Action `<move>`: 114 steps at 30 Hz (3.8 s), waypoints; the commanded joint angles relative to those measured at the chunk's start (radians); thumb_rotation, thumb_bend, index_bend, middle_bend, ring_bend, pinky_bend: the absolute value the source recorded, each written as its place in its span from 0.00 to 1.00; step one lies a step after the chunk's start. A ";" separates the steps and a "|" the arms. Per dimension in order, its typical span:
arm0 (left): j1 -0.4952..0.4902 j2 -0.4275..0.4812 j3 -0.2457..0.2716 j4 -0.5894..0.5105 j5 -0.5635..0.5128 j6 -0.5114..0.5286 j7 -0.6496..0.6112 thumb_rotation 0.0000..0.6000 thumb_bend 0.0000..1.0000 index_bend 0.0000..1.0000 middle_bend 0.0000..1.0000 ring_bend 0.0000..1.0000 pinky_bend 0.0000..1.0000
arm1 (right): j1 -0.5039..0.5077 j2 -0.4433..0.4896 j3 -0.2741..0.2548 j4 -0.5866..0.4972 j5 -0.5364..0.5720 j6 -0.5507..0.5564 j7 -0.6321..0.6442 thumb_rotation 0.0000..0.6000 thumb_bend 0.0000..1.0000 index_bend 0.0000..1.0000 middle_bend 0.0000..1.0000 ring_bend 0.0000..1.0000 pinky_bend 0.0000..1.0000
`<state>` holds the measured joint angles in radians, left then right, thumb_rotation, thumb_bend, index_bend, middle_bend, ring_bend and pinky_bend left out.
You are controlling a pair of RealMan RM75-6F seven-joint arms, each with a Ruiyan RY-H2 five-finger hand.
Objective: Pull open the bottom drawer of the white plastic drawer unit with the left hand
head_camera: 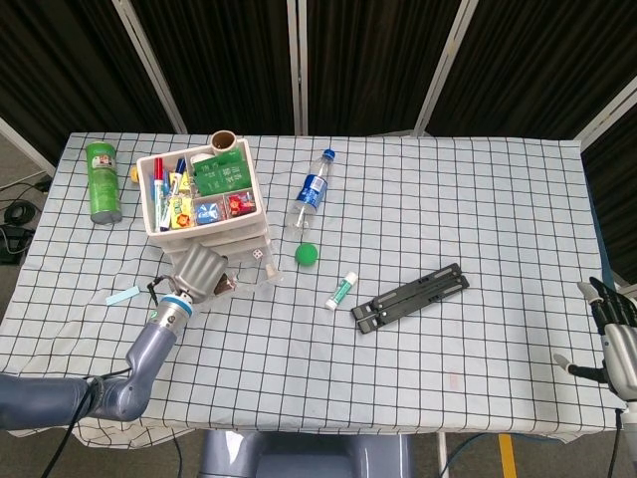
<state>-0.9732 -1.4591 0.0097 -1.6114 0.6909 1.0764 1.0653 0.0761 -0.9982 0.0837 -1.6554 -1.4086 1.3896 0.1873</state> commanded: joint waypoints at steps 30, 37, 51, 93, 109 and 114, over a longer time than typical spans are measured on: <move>0.237 0.304 0.039 -0.341 0.461 0.284 -0.363 1.00 0.46 0.54 1.00 0.95 0.86 | -0.009 -0.008 -0.013 -0.020 -0.031 0.027 -0.043 1.00 0.02 0.00 0.00 0.00 0.00; 0.370 0.334 0.076 -0.211 0.564 0.343 -0.586 1.00 0.46 0.59 1.00 0.95 0.86 | -0.008 -0.017 -0.019 -0.025 -0.040 0.027 -0.073 1.00 0.02 0.00 0.00 0.00 0.00; 0.494 0.234 0.071 0.090 0.609 0.302 -0.805 1.00 0.59 0.79 1.00 0.95 0.86 | -0.001 -0.043 -0.027 -0.029 -0.040 0.017 -0.139 1.00 0.02 0.00 0.00 0.00 0.00; 0.561 -0.013 -0.071 0.265 0.600 0.276 -0.829 1.00 0.30 0.22 0.76 0.77 0.65 | 0.005 -0.053 -0.031 -0.025 -0.029 0.001 -0.165 1.00 0.02 0.00 0.00 0.00 0.00; 0.758 0.072 0.018 0.111 0.708 0.483 -0.995 1.00 0.25 0.00 0.00 0.00 0.01 | 0.005 -0.076 -0.026 0.002 -0.058 0.033 -0.177 1.00 0.02 0.00 0.00 0.00 0.00; 0.805 0.074 0.031 0.108 0.750 0.556 -0.953 1.00 0.23 0.00 0.00 0.00 0.00 | 0.005 -0.084 -0.025 0.009 -0.061 0.041 -0.187 1.00 0.02 0.00 0.00 0.00 0.00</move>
<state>-0.1883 -1.3861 0.0348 -1.5018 1.4244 1.6068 0.0932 0.0812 -1.0817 0.0583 -1.6470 -1.4704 1.4303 0.0005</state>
